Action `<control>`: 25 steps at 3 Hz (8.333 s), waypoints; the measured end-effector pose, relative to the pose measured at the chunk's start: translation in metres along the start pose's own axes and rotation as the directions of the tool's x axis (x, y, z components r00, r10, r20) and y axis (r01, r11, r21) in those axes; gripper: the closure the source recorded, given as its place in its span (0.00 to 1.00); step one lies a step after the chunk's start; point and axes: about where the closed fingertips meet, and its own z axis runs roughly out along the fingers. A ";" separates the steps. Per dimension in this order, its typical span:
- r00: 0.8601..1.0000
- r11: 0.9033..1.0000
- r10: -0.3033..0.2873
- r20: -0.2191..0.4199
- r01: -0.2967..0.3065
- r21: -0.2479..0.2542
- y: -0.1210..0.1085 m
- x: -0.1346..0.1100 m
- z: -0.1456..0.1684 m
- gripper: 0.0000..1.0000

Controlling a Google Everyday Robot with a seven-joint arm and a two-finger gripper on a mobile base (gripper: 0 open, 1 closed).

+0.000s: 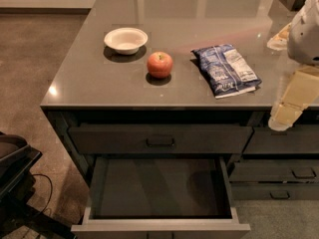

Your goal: Place apple into middle drawer

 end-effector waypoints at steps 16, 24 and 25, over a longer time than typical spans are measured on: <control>0.754 0.986 0.162 0.636 -0.148 -0.076 -0.135 -0.191 0.173 0.00; 0.712 0.984 0.180 0.679 -0.137 -0.117 -0.159 -0.221 0.206 0.97; 0.713 0.982 0.188 0.675 -0.138 -0.127 -0.148 -0.218 0.198 1.00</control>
Offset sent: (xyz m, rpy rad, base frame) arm 0.0257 0.0024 0.0035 0.0722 -0.0836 -0.0423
